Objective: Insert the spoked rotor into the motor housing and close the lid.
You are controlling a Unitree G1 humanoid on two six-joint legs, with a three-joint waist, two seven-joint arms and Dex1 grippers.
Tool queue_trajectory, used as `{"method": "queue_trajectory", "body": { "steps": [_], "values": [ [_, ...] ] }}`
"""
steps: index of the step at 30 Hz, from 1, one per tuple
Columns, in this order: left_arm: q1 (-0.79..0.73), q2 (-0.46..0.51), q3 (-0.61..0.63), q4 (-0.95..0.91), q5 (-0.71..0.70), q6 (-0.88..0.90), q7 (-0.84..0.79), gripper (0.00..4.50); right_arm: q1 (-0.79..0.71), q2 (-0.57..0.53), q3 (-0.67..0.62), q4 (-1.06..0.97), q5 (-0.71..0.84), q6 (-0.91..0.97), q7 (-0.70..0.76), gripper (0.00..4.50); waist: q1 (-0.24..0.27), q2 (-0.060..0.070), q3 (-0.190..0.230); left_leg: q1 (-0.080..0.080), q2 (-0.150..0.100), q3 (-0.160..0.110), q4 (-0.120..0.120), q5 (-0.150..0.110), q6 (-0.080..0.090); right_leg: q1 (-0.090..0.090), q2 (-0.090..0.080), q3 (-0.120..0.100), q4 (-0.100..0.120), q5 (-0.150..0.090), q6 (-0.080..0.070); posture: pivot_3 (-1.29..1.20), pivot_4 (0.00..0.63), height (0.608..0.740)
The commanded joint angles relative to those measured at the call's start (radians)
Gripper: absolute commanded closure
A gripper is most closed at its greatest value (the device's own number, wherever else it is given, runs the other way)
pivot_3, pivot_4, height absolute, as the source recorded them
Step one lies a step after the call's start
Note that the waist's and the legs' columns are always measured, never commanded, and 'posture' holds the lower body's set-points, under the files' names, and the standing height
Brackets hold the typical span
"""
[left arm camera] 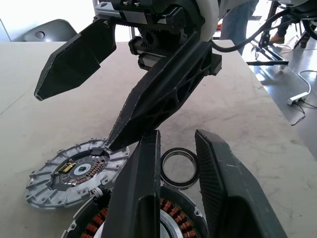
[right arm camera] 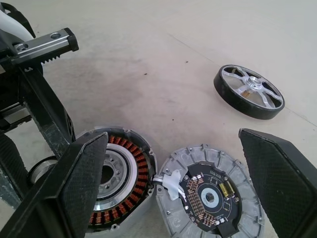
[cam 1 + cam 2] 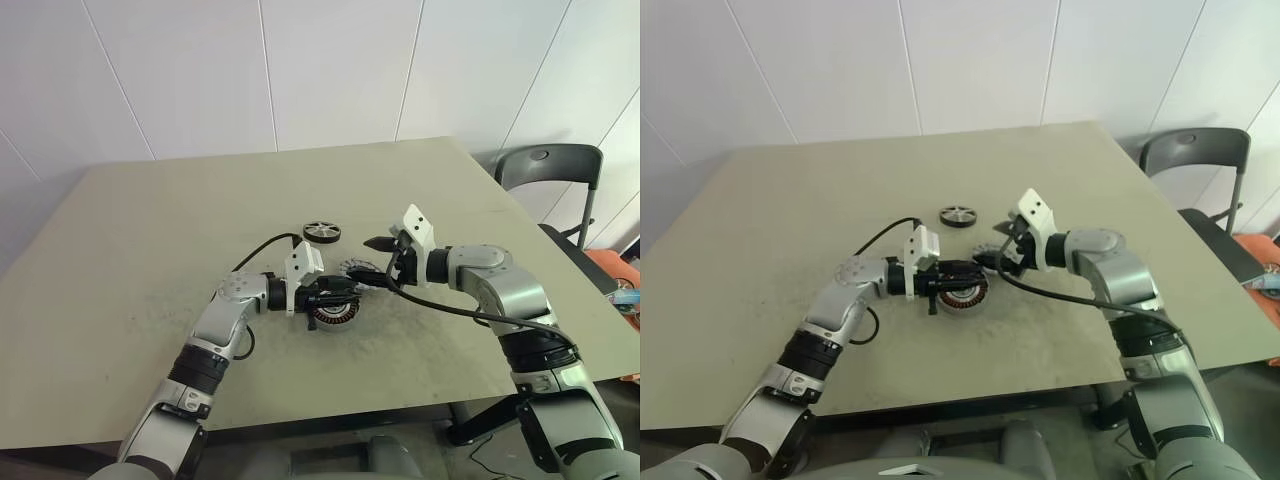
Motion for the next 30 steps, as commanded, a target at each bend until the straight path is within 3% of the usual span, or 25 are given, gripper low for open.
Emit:
{"method": "queue_trajectory", "body": {
  "steps": [1, 12, 30],
  "values": [
    [-0.011, 0.004, 0.001, -0.032, -0.001, -0.015, 0.013, 3.78, -0.029, 0.020, -0.051, -0.054, 0.066, 0.008, 0.012, 0.00, 0.000, 0.000, 0.000, 0.000, 0.000, 0.000, 0.000, 0.000, 0.000, 0.000, 0.000, 0.000, 0.000, 0.000, 0.000, 0.00, 0.000, 0.740],
    [0.017, -0.001, -0.001, -0.001, 0.004, -0.034, 0.044, 3.78, -0.024, 0.046, -0.131, -0.122, 0.210, 0.035, 0.024, 0.00, 0.001, 0.000, 0.000, 0.000, 0.000, 0.000, 0.000, 0.000, 0.000, 0.000, 0.000, 0.000, 0.000, 0.000, 0.000, 0.00, 0.000, 0.740],
    [0.003, -0.038, -0.022, 0.219, 0.109, -0.214, 0.116, 3.78, -0.019, 0.035, -0.113, -0.123, 0.211, 0.029, 0.006, 0.00, 0.003, 0.000, 0.000, 0.000, 0.000, 0.000, 0.000, 0.000, 0.000, 0.000, 0.000, 0.000, 0.000, 0.000, 0.000, 0.00, 0.000, 0.740]
  ]
}}
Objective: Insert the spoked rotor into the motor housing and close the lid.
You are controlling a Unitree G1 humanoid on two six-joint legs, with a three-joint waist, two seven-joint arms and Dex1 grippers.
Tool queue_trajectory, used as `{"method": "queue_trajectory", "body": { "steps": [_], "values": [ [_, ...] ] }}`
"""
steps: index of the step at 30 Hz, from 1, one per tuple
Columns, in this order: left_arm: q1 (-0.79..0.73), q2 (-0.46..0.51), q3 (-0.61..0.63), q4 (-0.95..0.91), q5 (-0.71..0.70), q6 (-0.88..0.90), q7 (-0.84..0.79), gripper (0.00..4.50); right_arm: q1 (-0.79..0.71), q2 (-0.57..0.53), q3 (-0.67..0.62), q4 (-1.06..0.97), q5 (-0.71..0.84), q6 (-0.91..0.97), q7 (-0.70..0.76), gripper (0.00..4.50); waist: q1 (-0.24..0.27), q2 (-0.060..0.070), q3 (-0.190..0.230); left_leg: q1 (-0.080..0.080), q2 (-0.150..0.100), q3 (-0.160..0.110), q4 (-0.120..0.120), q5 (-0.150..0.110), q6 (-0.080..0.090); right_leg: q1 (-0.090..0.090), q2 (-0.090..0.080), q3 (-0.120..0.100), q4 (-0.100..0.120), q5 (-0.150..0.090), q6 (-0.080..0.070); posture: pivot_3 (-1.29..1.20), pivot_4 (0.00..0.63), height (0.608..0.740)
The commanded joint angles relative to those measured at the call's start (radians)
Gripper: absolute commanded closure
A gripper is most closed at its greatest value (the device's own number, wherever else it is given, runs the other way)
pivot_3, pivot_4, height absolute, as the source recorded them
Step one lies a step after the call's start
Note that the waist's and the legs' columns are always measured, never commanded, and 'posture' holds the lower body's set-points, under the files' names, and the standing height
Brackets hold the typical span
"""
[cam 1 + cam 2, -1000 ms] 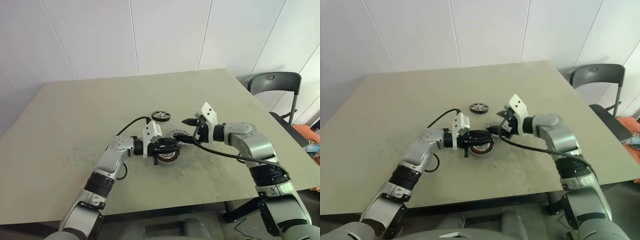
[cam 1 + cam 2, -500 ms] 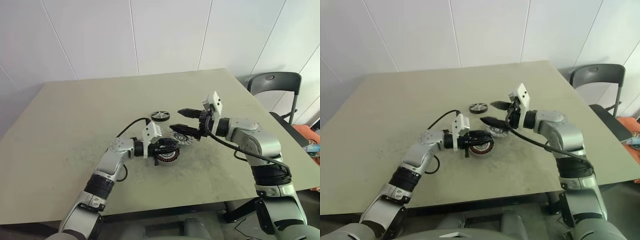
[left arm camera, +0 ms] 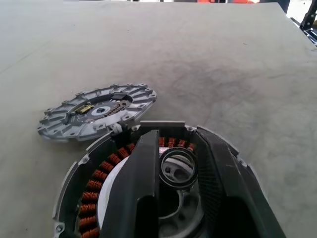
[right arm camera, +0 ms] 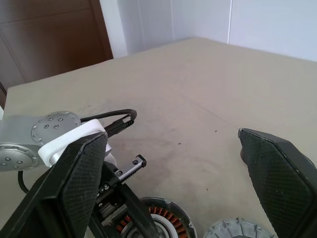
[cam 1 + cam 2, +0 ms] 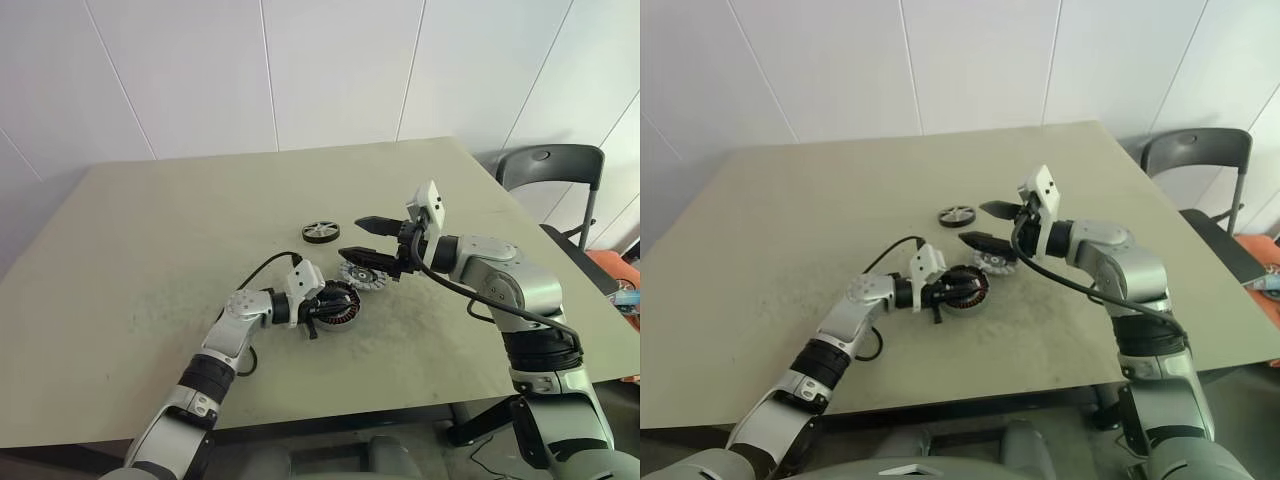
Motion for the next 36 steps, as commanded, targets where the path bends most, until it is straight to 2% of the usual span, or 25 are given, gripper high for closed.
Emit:
{"method": "queue_trajectory", "body": {
  "steps": [1, 14, 28, 33, 36],
  "values": [
    [-0.024, 0.005, 0.005, 0.004, 0.010, -0.035, -0.001, 3.78, -0.018, -0.002, -0.006, -0.035, 0.008, -0.007, -0.004, 0.00, 0.000, 0.000, 0.000, 0.000, 0.000, 0.000, 0.000, 0.000, 0.000, 0.000, 0.000, 0.000, 0.000, 0.000, 0.000, 0.00, 0.000, 0.740],
    [-0.029, 0.037, 0.015, 0.006, 0.033, -0.054, 0.018, 3.78, -0.025, -0.002, 0.009, -0.016, -0.008, -0.015, 0.000, 0.00, 0.001, 0.000, 0.000, 0.000, 0.000, 0.000, 0.000, 0.000, 0.000, 0.000, 0.000, 0.000, 0.000, 0.000, 0.000, 0.00, 0.000, 0.740],
    [-0.012, 0.026, 0.017, -0.024, -0.017, -0.003, -0.024, 3.78, -0.020, -0.008, 0.012, -0.019, -0.015, -0.017, -0.006, 0.00, 0.001, 0.000, 0.000, 0.000, 0.000, 0.000, 0.000, 0.000, 0.000, 0.000, 0.000, 0.000, 0.000, 0.000, 0.000, 0.00, 0.000, 0.740],
    [-0.002, 0.027, 0.038, -0.053, -0.035, 0.017, -0.014, 2.13, -0.019, -0.010, 0.012, -0.016, -0.020, -0.020, -0.006, 0.00, 0.000, 0.000, 0.000, 0.000, 0.000, 0.000, 0.000, 0.000, 0.000, 0.000, 0.000, 0.000, 0.000, 0.000, 0.000, 0.00, 0.000, 0.740],
    [-0.026, 0.020, 0.068, -0.030, -0.022, -0.009, 0.052, 1.13, -0.021, -0.009, 0.018, -0.009, -0.027, -0.024, -0.007, 0.00, 0.000, 0.000, 0.000, 0.000, 0.000, 0.000, 0.000, 0.000, 0.000, 0.000, 0.000, 0.000, 0.000, 0.000, 0.000, 0.00, 0.000, 0.740]
  ]
}}
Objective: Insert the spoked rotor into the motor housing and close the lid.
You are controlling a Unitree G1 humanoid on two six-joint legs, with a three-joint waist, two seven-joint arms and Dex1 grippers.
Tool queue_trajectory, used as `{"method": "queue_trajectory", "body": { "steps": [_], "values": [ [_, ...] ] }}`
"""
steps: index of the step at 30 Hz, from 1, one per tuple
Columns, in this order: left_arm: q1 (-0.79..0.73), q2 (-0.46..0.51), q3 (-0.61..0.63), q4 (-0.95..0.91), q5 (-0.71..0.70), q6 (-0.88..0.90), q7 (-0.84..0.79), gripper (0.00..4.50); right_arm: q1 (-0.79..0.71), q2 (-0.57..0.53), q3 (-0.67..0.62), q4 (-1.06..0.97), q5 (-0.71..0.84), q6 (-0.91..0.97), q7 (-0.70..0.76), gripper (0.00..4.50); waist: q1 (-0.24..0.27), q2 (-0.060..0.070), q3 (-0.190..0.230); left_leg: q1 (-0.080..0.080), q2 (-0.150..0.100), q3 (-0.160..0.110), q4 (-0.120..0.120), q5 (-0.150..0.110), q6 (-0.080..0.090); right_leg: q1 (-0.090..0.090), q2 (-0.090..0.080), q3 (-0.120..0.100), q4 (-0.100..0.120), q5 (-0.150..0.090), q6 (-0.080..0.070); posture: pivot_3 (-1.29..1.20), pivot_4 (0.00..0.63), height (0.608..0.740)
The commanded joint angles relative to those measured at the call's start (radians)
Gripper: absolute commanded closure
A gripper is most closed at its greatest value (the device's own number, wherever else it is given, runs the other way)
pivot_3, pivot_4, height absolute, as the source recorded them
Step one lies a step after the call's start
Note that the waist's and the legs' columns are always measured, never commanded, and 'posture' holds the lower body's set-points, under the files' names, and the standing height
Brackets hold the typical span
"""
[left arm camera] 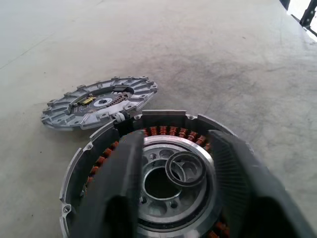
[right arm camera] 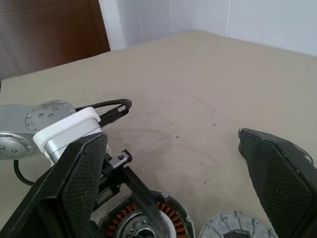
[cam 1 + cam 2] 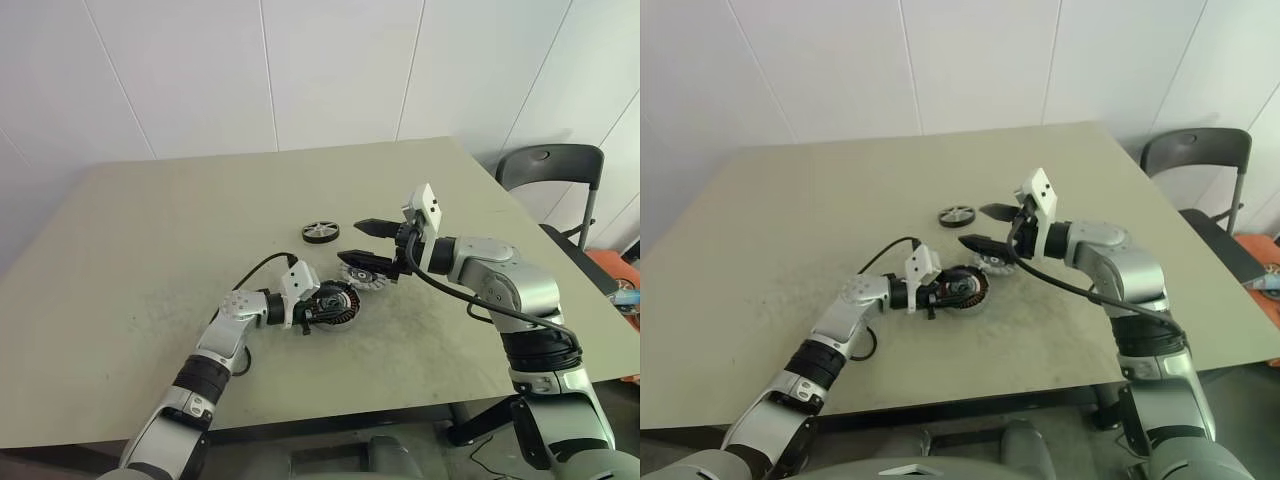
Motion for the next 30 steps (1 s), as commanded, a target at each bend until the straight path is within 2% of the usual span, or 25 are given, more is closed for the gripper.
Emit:
{"method": "queue_trajectory", "body": {
  "steps": [1, 2, 12, 19, 24, 30],
  "values": [
    [-0.036, 0.000, 0.046, -0.020, -0.008, -0.028, 0.046, 0.79, -0.020, -0.004, -0.004, -0.012, -0.006, -0.018, 0.000, 0.00, 0.000, 0.000, 0.000, 0.000, 0.000, 0.000, 0.000, 0.000, 0.000, 0.000, 0.000, 0.000, 0.000, 0.000, 0.000, 0.00, 0.000, 0.740],
    [-0.036, 0.006, 0.042, -0.026, -0.005, -0.032, 0.040, 0.48, -0.020, -0.004, -0.003, -0.012, -0.006, -0.018, 0.000, 0.00, 0.000, 0.000, 0.000, 0.000, 0.000, 0.000, 0.000, 0.000, 0.000, 0.000, 0.000, 0.000, 0.000, 0.000, 0.000, 0.00, 0.000, 0.740],
    [-0.020, 0.008, 0.033, -0.065, 0.001, -0.039, 0.075, 0.48, -0.024, 0.003, 0.008, 0.006, -0.027, -0.028, 0.004, 0.00, 0.000, 0.000, 0.000, 0.000, 0.000, 0.000, 0.000, 0.000, 0.000, 0.000, 0.000, 0.000, 0.000, 0.000, 0.000, 0.00, 0.000, 0.740],
    [0.003, 0.012, 0.017, -0.112, -0.024, 0.049, 0.022, 0.48, -0.022, 0.001, 0.013, 0.010, -0.036, -0.030, 0.006, 0.00, -0.001, 0.000, 0.000, 0.000, 0.000, 0.000, 0.000, 0.000, 0.000, 0.000, 0.000, 0.000, 0.000, 0.000, 0.000, 0.00, 0.000, 0.740],
    [0.008, 0.029, -0.008, -0.122, 0.002, 0.098, 0.002, 0.48, -0.018, 0.001, 0.017, 0.016, -0.048, -0.035, 0.003, 0.00, -0.001, 0.000, 0.000, 0.000, 0.000, 0.000, 0.000, 0.000, 0.000, 0.000, 0.000, 0.000, 0.000, 0.000, 0.000, 0.00, 0.000, 0.740],
    [-0.002, 0.031, -0.025, -0.102, 0.053, 0.079, 0.054, 0.48, -0.011, 0.003, 0.011, 0.009, -0.051, -0.037, 0.002, 0.00, -0.001, 0.000, 0.000, 0.000, 0.000, 0.000, 0.000, 0.000, 0.000, 0.000, 0.000, 0.000, 0.000, 0.000, 0.000, 0.00, 0.000, 0.740]
  ]
}}
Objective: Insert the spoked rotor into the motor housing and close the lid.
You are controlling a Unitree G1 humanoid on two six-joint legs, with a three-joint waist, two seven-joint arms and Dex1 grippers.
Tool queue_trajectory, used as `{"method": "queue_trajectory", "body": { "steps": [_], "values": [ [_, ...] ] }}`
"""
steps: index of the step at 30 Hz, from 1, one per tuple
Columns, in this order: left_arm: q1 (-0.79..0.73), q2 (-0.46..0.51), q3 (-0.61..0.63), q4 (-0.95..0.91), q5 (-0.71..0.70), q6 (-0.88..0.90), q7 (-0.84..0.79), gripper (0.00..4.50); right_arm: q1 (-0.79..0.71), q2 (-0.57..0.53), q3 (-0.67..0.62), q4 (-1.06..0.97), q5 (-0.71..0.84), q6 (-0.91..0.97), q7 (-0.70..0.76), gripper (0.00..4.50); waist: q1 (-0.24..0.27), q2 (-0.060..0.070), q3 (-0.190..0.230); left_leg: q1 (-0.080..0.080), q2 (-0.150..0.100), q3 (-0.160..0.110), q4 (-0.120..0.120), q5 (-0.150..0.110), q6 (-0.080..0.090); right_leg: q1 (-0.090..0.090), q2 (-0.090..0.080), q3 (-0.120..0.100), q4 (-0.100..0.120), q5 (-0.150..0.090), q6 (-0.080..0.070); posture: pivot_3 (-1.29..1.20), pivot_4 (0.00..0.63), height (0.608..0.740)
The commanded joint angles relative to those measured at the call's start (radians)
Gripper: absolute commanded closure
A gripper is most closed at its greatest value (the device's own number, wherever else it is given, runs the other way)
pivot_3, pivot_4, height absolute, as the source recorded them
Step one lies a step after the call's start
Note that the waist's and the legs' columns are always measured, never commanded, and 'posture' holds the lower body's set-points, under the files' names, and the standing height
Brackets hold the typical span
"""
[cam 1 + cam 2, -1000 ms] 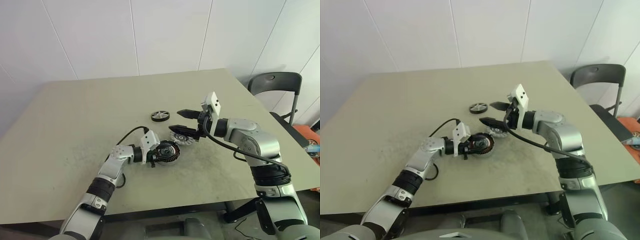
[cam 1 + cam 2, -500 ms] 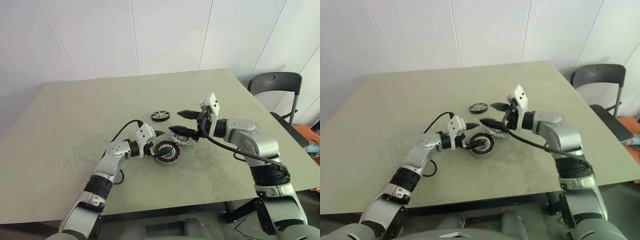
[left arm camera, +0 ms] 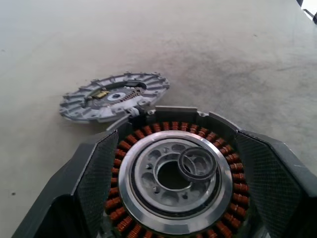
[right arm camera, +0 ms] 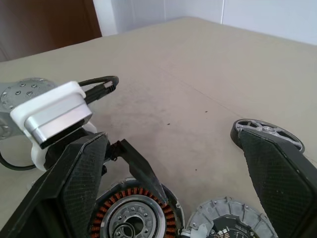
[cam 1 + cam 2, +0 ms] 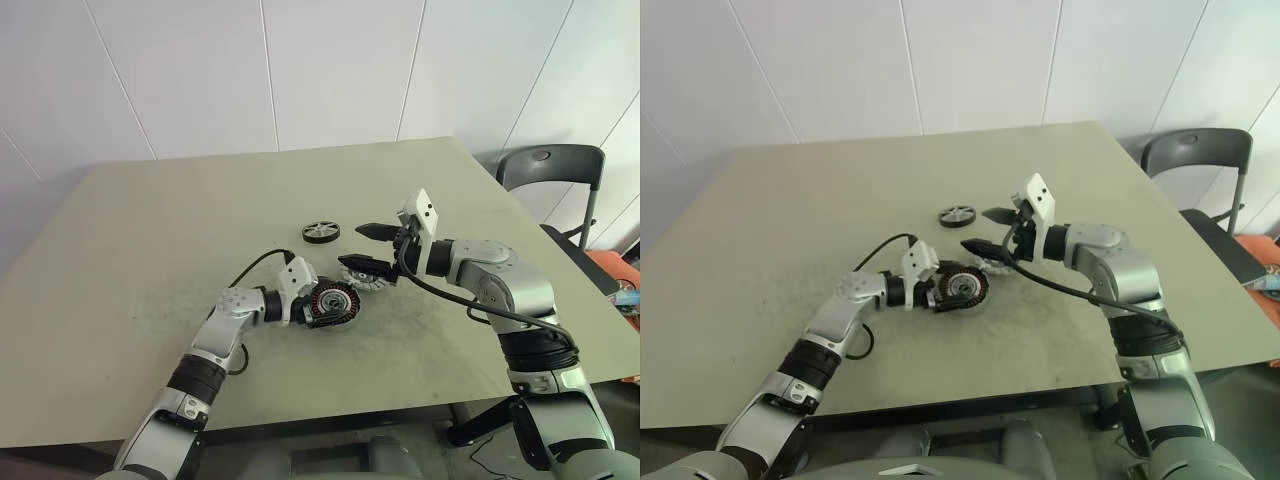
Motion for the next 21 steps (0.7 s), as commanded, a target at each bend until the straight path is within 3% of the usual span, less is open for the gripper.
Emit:
{"method": "queue_trajectory", "body": {
  "steps": [1, 21],
  "values": [
    [-0.015, 0.003, -0.001, -0.011, 0.034, -0.026, 0.045, 0.48, -0.010, 0.002, -0.009, -0.022, 0.007, -0.018, 0.001, 0.00, 0.000, 0.000, 0.000, 0.000, 0.000, 0.000, 0.000, 0.000, 0.000, 0.000, 0.000, 0.000, 0.000, 0.000, 0.000, 0.00, 0.000, 0.740],
    [-0.016, -0.003, -0.002, -0.008, 0.061, -0.048, 0.082, 0.48, 0.000, 0.001, -0.009, -0.026, 0.005, -0.019, -0.003, 0.00, 0.000, 0.000, 0.000, 0.000, 0.000, 0.000, 0.000, 0.000, 0.000, 0.000, 0.000, 0.000, 0.000, 0.000, 0.000, 0.00, 0.000, 0.740]
  ]
}}
